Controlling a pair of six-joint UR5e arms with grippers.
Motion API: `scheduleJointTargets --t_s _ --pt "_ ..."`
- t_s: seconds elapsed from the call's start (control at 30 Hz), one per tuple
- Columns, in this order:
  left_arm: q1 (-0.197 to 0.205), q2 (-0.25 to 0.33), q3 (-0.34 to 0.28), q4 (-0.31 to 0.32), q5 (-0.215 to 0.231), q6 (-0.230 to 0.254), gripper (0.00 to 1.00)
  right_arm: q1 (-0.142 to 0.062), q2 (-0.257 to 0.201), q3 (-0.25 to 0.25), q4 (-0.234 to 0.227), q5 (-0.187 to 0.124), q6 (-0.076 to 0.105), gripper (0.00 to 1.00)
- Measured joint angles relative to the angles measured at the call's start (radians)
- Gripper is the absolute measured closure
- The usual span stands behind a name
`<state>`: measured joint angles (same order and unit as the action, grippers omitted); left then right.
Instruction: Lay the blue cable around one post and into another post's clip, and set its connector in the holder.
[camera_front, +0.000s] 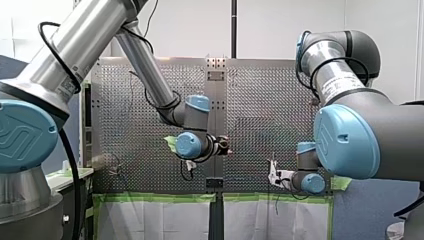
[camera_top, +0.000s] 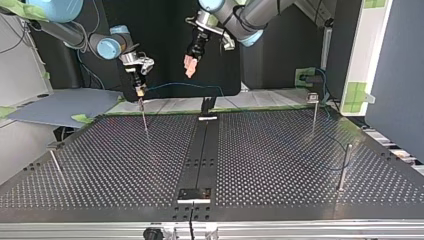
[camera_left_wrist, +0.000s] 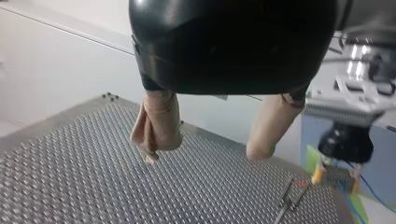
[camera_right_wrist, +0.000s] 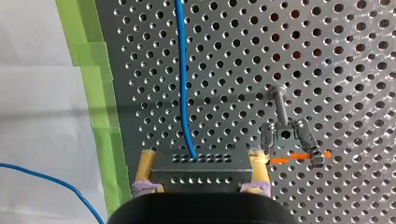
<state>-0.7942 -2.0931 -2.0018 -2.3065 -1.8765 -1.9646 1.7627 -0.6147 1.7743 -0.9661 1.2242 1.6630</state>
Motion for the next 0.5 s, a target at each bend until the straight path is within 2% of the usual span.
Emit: scheduleJointTargets --t_s 0.1,0.23,0.5 --pt "0.014 -0.023 0.022 -0.011 0.023 0.006 0.00 0.000 0.000 0.000 0.001 0.000 0.000 1.00" --pt "0.014 -0.055 0.055 -0.028 0.045 0.007 0.00 0.001 0.000 -0.001 0.001 0.000 -0.001 1.00" --pt "0.011 -0.123 0.122 -0.068 0.049 0.010 0.00 0.001 -0.001 -0.004 0.003 0.000 -0.003 1.00"
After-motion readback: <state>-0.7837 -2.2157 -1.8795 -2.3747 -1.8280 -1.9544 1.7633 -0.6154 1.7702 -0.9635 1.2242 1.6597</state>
